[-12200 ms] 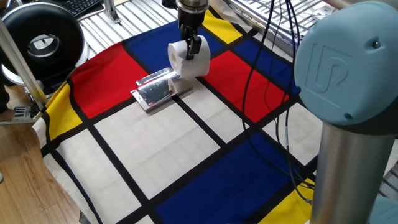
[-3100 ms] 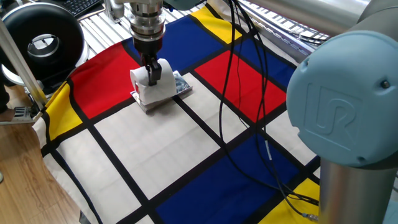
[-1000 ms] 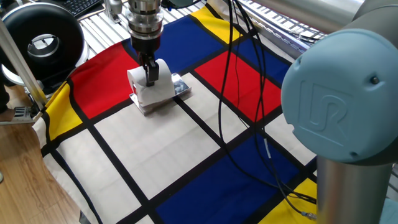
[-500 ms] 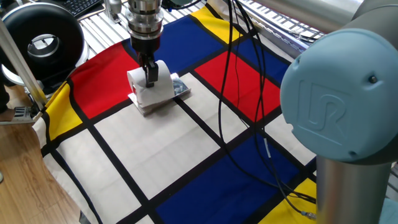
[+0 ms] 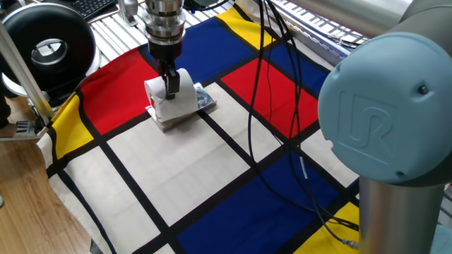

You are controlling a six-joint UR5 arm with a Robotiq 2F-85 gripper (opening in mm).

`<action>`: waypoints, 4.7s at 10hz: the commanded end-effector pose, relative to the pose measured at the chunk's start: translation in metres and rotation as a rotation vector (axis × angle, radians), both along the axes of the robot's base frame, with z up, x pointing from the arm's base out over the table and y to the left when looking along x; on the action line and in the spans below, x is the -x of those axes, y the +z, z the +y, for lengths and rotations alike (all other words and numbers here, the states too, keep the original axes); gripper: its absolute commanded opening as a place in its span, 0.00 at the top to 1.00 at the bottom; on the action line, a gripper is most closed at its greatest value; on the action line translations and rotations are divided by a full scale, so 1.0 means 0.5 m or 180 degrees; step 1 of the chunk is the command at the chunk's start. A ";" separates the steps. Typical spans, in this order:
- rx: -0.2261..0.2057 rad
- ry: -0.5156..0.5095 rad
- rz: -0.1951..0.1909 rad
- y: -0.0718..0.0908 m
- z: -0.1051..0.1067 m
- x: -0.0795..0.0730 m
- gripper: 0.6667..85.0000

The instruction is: Put the toilet paper on its holder

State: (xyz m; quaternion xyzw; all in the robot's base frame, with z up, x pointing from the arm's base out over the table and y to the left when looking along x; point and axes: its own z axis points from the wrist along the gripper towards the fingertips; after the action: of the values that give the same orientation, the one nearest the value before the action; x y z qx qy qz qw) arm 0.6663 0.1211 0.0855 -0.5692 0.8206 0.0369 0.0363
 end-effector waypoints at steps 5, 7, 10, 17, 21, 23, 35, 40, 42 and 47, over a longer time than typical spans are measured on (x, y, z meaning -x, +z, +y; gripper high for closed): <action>-0.0069 0.0017 0.0007 0.003 0.010 -0.005 0.10; -0.0054 0.0034 0.0035 0.010 0.000 -0.004 0.10; -0.0040 0.0041 0.0054 0.023 -0.011 -0.007 0.08; 0.0074 0.0099 0.0054 0.042 -0.088 -0.018 0.10; 0.0153 0.0107 -0.0024 0.035 -0.198 -0.022 0.37; 0.0184 -0.0020 -0.0087 0.035 -0.218 -0.031 0.72; 0.0345 -0.0585 -0.0128 0.035 -0.248 -0.041 1.00; 0.0413 -0.0569 -0.0145 0.030 -0.288 -0.041 1.00; 0.0397 -0.0516 -0.0145 0.021 -0.319 -0.040 1.00; 0.0436 -0.0458 -0.0189 0.003 -0.393 -0.028 1.00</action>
State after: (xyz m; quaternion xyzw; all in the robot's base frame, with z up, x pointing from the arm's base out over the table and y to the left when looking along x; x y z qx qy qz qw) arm 0.6828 -0.0582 0.0901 -0.5111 0.8585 -0.0373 0.0202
